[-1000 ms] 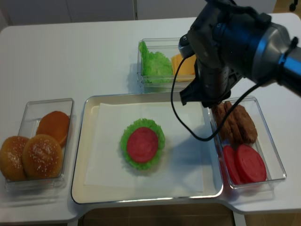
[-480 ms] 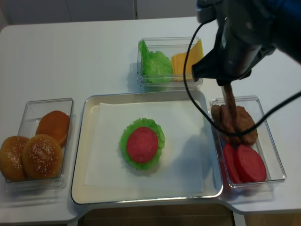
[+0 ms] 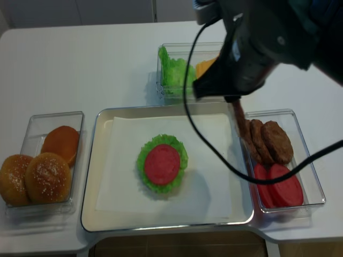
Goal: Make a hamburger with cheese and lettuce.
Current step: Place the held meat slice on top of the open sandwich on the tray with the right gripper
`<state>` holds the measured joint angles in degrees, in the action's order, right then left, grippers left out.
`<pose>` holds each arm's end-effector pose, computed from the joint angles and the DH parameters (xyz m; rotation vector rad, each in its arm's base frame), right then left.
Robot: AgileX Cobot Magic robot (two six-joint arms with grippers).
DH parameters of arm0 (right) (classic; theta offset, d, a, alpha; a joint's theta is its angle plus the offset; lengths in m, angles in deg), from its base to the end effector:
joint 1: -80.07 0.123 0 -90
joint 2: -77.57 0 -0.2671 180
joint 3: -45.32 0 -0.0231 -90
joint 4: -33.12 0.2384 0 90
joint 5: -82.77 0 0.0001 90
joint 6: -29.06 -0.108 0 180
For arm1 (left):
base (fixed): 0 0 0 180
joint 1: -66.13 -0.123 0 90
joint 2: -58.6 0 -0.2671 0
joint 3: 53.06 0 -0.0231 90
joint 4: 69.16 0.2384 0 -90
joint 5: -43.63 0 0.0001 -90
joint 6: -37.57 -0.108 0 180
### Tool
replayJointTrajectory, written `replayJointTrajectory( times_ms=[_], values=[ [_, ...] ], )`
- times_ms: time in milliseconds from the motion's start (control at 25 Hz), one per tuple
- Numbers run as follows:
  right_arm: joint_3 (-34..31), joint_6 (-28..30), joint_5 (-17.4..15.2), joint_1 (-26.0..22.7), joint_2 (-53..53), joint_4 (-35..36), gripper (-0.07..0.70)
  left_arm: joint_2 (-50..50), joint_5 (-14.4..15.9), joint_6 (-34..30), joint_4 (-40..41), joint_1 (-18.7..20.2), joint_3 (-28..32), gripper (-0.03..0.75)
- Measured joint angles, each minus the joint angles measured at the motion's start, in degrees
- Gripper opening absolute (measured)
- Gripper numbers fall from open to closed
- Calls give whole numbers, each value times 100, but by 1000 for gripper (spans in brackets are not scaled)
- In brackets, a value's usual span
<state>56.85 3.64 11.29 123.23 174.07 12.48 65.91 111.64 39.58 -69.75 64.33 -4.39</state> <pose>0.2495 0.1845 0.3398 -0.4571 2.5608 -0.0915 0.0093 -0.0007 0.2491 -0.0706 2.1629 -0.0147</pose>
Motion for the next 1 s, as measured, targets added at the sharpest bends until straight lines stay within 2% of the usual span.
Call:
replayJointTrajectory(
  times_ms=[480, 760, 1000],
  values=[
    [958, 136, 21, 984, 1631, -360, 114, 0, 0, 0, 0, 0, 0, 358],
    [1175, 232, 72, 1105, 2280, -416, 113, 0, 0, 0, 0, 0, 0, 358],
    [1175, 232, 72, 1105, 2351, -481, 113, 0, 0, 0, 0, 0, 0, 358]
  ],
)
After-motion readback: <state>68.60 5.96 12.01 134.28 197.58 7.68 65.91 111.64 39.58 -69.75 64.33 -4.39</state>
